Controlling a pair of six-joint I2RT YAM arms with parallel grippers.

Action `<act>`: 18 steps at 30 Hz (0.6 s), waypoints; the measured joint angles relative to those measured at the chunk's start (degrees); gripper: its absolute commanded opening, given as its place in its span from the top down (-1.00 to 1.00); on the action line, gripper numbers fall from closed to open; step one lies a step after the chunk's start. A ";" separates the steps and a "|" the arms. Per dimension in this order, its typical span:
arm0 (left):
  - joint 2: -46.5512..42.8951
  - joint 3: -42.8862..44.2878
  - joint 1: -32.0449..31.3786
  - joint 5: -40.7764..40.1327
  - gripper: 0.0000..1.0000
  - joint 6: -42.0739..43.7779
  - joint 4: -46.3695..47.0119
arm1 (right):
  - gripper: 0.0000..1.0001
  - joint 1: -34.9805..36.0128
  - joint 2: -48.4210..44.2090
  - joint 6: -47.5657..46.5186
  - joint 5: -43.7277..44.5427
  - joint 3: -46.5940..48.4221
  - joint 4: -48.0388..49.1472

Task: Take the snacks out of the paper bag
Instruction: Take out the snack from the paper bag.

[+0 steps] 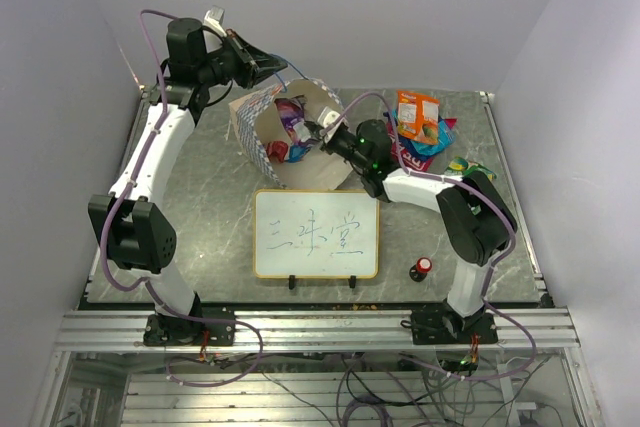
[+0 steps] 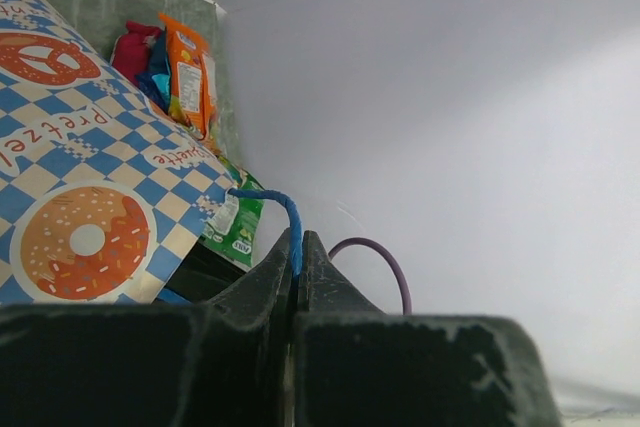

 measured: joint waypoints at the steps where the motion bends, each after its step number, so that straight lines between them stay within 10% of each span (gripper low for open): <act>1: 0.00 -0.13 0.00 0.02 0.86 -0.11 0.11 | 1.00 0.00 -0.24 0.02 0.00 -0.09 0.00; 18: -0.02 -1.05 0.04 0.00 0.86 -1.05 1.03 | 1.00 0.00 -4.33 5.16 -0.79 -2.34 -0.72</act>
